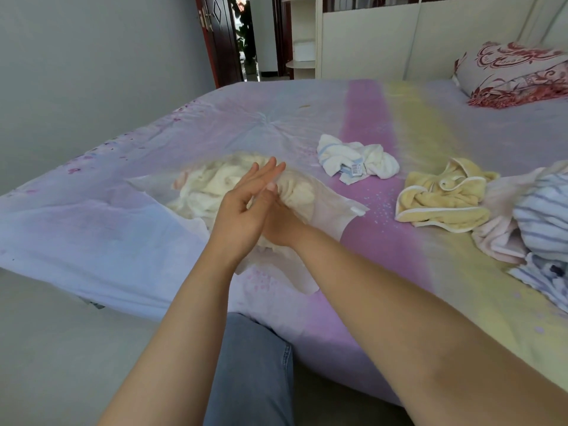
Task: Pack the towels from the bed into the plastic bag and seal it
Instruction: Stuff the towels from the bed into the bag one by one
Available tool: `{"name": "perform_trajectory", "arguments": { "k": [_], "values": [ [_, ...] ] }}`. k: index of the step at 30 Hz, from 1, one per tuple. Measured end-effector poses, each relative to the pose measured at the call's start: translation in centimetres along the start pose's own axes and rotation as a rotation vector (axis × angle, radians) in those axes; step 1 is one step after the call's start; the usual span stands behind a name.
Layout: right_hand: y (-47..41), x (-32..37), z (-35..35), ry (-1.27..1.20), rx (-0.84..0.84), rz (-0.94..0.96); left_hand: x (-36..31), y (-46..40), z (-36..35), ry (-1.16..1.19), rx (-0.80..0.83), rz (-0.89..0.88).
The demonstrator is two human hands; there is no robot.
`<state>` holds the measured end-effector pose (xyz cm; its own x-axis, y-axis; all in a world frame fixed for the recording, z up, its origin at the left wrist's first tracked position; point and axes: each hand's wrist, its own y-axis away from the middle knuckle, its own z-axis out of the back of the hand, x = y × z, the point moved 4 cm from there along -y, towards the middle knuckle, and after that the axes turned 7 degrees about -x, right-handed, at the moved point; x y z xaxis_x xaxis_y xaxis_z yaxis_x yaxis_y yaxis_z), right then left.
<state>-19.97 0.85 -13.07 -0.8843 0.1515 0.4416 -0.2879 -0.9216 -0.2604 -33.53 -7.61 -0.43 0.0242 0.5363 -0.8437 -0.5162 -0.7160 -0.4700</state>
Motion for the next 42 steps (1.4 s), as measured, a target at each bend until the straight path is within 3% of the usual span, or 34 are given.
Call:
{"name": "perform_trajectory", "arguments": {
  "k": [2, 4, 7, 10, 15, 23, 25, 28, 30, 34, 39, 42],
  "values": [
    [3.0, 0.9, 1.8, -0.121, -0.038, -0.002, 0.6, -0.2, -0.1, 0.051, -0.023, 0.042],
    [8.3, 1.1, 4.5, -0.202, -0.213, -0.007, 1.2, -0.2, -0.7, 0.077, -0.027, 0.071],
    [16.5, -1.2, 7.4, -0.23, -0.471, -0.24, 2.0, -0.3, -1.9, 0.037, -0.031, 0.081],
    [19.7, -5.2, 7.3, -0.377, -0.581, -0.487, 3.0, -0.5, -3.2, -0.064, -0.061, 0.052],
    [16.9, -6.1, 4.7, -0.705, -0.331, -0.475, 6.9, -0.8, -5.4, -0.183, -0.052, 0.108],
    [10.5, -8.3, 3.7, -0.653, -0.086, -0.395, 15.1, -5.7, -6.6, -0.347, -0.007, 0.109],
    [8.8, -10.1, 4.1, -0.719, -0.162, -0.443, 16.5, -7.6, -6.9, -0.346, -0.013, 0.128],
    [6.4, -14.7, 6.3, -0.503, -0.459, -0.518, 18.4, -10.0, -7.3, -0.305, -0.022, 0.148],
    [4.0, -18.0, 7.3, -0.304, -0.506, -0.49, 19.7, -11.0, -7.9, -0.328, -0.012, 0.145],
    [-2.1, -22.9, 7.5, -0.083, -0.312, -0.445, 22.6, -12.4, -9.5, -0.487, -0.009, 0.068],
    [-7.6, -27.2, 7.3, 0.078, -0.159, -0.474, 24.4, -14.3, -11.2, -0.324, -0.074, 0.112],
    [-10.7, -29.3, 6.5, 0.219, -0.002, -0.386, 25.4, -14.1, -11.7, -0.321, -0.084, 0.076]
  ]
}}
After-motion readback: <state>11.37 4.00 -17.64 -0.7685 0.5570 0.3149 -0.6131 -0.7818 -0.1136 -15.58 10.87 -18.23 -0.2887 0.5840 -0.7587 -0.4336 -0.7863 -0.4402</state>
